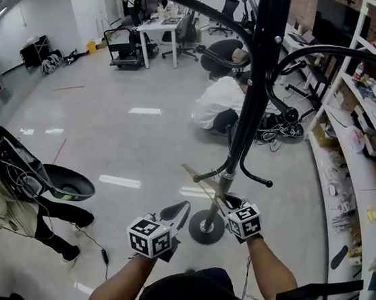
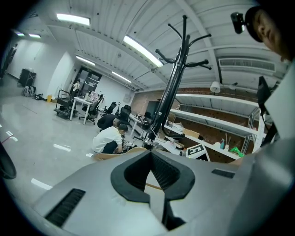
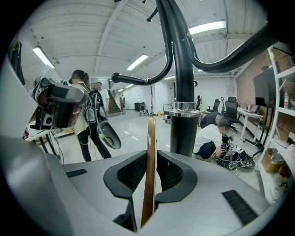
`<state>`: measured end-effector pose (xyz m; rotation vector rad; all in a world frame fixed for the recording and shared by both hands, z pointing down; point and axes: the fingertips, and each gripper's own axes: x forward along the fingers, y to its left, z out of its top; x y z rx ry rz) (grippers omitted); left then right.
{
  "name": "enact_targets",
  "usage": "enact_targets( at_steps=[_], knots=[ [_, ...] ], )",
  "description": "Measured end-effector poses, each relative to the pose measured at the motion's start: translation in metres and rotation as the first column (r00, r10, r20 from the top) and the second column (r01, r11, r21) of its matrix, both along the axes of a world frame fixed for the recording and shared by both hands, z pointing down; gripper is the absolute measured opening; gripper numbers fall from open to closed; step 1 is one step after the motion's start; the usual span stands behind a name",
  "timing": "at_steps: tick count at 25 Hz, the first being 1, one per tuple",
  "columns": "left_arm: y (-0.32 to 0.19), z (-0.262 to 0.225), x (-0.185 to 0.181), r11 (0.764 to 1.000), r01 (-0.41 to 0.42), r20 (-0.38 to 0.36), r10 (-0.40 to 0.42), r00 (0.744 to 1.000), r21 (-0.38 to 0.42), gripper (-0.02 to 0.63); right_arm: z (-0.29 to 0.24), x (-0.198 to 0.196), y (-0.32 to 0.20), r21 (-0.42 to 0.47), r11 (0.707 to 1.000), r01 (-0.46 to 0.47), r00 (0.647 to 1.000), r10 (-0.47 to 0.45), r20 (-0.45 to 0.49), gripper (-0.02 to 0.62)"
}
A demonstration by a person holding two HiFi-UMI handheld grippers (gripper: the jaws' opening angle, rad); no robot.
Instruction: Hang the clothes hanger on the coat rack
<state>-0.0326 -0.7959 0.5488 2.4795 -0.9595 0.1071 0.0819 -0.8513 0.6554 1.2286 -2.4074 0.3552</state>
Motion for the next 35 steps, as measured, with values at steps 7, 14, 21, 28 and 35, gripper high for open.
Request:
enact_targets(
  at_steps=[7,14,21,28,35],
  knots=[
    [-0.001,-0.002,-0.006,1.000,0.023,-0.012,-0.023,1.000,0.013,0.000,-0.008,0.005,-0.003,0.025,1.000,0.007,1.000,-0.007,-0.013,0.055],
    [0.006,-0.012,-0.012,0.998,0.042,-0.041,-0.041,0.998,0.041,0.000,-0.045,0.023,0.016,0.086,0.996,-0.030,0.999,0.028,0.022,0.060],
    [0.024,-0.031,-0.013,0.996,0.035,-0.034,-0.033,0.999,0.079,0.000,-0.121,0.036,0.047,0.200,0.979,-0.050,0.994,0.028,0.110,0.058],
    [0.074,-0.065,0.016,0.984,0.005,-0.007,-0.003,1.000,0.177,0.000,-0.173,0.071,0.112,0.230,0.971,-0.062,0.987,0.026,0.160,0.054],
    [0.164,-0.086,0.062,0.979,-0.006,-0.030,0.012,0.999,0.203,0.000,-0.195,0.112,0.207,0.220,0.973,-0.074,0.984,0.035,0.174,0.014]
  ],
)
